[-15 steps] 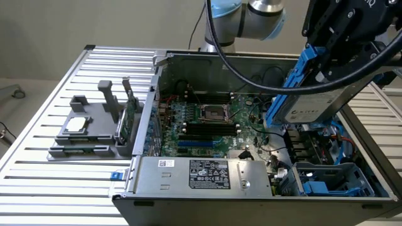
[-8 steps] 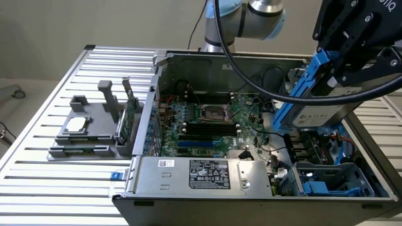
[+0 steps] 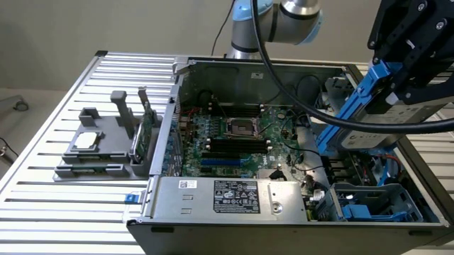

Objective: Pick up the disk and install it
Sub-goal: 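Pick up the disk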

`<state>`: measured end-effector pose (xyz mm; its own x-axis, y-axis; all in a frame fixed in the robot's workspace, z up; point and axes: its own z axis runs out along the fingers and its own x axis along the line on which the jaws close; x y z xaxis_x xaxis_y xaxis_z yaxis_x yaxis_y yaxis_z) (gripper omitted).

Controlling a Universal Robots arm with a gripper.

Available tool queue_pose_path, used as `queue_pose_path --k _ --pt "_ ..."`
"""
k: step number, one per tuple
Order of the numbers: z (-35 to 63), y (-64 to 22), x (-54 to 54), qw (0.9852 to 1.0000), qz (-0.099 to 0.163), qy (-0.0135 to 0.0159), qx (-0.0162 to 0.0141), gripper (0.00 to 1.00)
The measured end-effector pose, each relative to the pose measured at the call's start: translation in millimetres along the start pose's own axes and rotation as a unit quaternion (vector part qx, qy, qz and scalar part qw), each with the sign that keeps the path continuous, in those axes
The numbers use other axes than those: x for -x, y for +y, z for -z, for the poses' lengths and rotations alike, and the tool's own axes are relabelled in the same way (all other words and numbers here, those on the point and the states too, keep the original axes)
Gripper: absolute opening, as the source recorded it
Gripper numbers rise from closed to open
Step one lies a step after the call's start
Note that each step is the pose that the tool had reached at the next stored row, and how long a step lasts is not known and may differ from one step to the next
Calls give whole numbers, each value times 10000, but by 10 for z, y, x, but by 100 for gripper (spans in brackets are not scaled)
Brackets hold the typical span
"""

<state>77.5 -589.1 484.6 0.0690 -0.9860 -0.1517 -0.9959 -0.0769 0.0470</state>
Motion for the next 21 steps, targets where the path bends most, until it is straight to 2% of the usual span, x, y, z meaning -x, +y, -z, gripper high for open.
queue_pose_path --k 9,21 --pt "41 -93 -137 10000 -1 -1 3 33" --pt "63 -141 -388 10000 0 -24 1 33"
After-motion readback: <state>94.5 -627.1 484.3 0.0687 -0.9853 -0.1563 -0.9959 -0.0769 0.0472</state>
